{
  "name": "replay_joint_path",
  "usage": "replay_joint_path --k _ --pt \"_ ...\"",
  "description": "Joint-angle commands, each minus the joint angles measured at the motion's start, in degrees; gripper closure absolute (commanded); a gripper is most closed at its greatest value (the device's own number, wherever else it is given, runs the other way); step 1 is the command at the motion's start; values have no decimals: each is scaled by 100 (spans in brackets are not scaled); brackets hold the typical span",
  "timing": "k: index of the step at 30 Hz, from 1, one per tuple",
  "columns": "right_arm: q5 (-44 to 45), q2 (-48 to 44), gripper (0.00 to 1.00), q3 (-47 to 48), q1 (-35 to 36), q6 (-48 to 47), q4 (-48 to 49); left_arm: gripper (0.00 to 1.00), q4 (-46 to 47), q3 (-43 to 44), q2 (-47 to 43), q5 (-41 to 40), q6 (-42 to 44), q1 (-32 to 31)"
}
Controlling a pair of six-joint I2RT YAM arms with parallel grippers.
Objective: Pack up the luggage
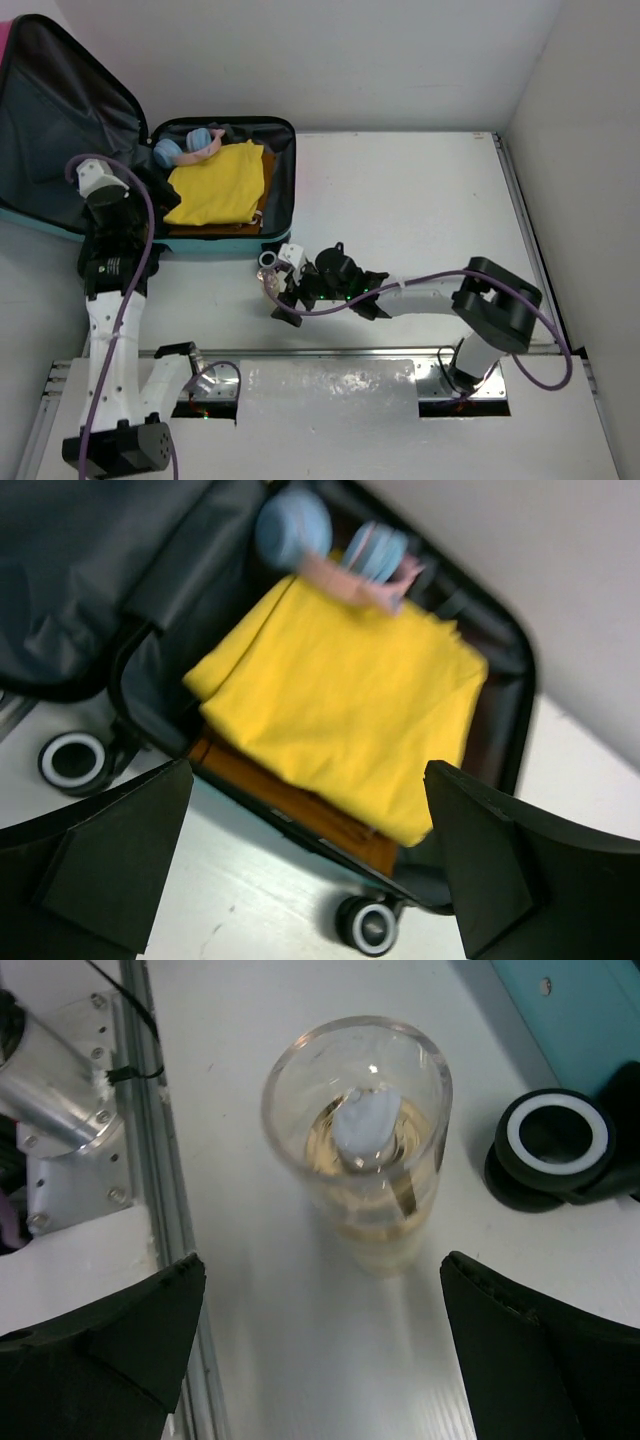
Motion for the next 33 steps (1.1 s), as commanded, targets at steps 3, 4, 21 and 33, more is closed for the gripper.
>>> replay_joint_path --k 3,4,21,33 --pt "646 743 7 433 96 92 1452 0 237 -228 246 -263 212 -31" --pt "770 857 6 503 96 153 1618 0 193 -237 254 -298 238 -31" --pt "1289 437 100 2013 -132 882 -836 0 254 -316 26 -324 238 -22" --pt "-44 2560 100 6771 -1986 1667 -3606 0 210 -360 -36 -527 229 -4"
